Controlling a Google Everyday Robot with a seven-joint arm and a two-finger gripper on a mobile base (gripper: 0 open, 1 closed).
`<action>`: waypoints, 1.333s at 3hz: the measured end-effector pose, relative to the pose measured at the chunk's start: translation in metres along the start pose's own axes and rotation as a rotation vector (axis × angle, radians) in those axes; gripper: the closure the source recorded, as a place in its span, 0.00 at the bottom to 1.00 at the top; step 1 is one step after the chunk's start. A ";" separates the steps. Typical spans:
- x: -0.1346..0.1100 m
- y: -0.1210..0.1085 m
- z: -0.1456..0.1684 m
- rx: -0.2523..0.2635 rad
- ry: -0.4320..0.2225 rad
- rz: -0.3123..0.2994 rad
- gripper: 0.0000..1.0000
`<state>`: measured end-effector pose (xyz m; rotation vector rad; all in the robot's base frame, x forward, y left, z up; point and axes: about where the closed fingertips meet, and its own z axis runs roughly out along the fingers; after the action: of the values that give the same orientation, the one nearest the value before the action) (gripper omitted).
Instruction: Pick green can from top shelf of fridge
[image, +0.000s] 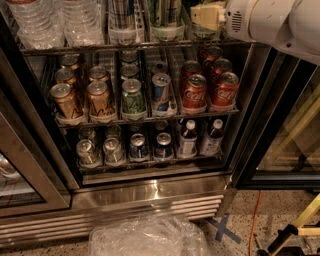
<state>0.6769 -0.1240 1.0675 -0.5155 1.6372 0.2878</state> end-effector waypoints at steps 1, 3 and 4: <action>0.001 0.001 0.003 0.004 -0.010 0.008 1.00; -0.007 0.007 0.004 -0.002 -0.040 0.002 1.00; -0.014 0.009 0.002 0.001 -0.061 -0.006 1.00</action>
Offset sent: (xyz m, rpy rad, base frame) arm 0.0044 0.0004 -0.0046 0.0223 -0.0085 -0.0098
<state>0.6756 -0.1131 1.0800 -0.5063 1.5760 0.2953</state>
